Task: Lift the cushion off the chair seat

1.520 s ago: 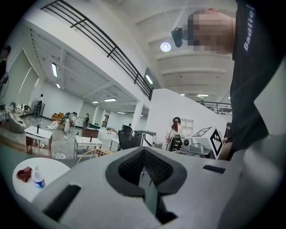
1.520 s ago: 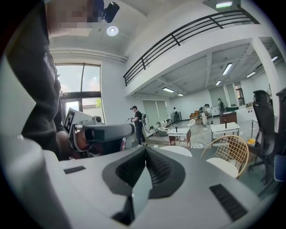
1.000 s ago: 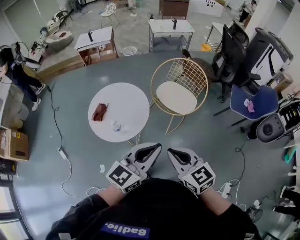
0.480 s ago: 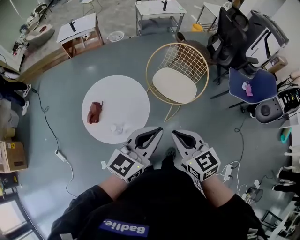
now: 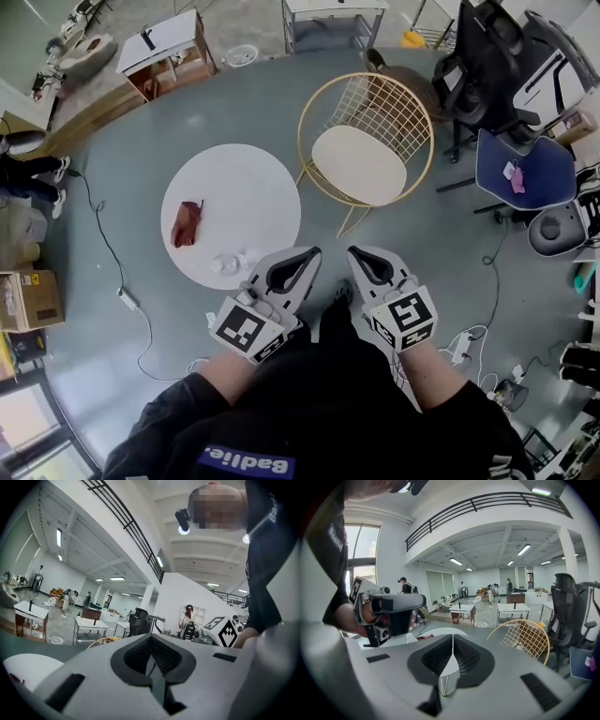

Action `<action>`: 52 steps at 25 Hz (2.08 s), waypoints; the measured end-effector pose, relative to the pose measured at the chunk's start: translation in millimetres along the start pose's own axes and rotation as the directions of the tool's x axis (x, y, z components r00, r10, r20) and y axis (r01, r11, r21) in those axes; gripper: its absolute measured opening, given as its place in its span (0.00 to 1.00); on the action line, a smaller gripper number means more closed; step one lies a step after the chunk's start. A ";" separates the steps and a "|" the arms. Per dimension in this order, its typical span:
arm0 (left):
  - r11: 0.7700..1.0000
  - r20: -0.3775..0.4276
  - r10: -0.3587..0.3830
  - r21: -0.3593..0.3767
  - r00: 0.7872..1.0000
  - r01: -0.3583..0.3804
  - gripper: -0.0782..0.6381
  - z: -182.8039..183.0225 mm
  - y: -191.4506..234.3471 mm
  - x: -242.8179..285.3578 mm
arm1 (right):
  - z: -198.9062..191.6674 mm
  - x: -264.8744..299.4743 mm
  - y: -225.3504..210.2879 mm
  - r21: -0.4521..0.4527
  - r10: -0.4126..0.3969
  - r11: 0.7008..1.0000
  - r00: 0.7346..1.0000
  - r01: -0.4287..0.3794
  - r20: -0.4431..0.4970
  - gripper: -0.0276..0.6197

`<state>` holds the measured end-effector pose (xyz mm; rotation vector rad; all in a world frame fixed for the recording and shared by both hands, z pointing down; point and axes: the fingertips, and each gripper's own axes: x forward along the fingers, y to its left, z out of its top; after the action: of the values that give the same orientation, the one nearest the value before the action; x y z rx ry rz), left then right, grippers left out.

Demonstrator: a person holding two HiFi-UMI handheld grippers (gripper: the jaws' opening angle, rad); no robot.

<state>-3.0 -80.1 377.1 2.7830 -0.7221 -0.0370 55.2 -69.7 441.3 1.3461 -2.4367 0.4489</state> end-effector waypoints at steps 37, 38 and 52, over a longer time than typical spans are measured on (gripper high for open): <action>0.984 -0.186 0.153 -0.062 0.971 -0.167 0.11 -164.2 96.6 90.0 | -307.5 217.2 -230.2 -0.434 -0.281 0.898 0.851 0.070 -0.443 0.09; 0.984 -0.191 0.152 -0.061 0.970 -0.166 0.11 -166.8 97.6 89.3 | -314.2 221.8 -234.2 -0.459 -0.296 0.886 0.842 0.066 -0.451 0.09; 0.984 -0.250 0.149 -0.061 0.957 -0.169 0.11 -206.9 103.2 66.8 | -386.1 272.2 -295.2 -0.773 -0.557 0.635 0.690 -0.005 -0.462 0.32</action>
<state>25.3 -147.6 606.3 2.5808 -0.8559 0.2956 218.4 -262.6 937.8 0.9405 -1.4424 -0.1449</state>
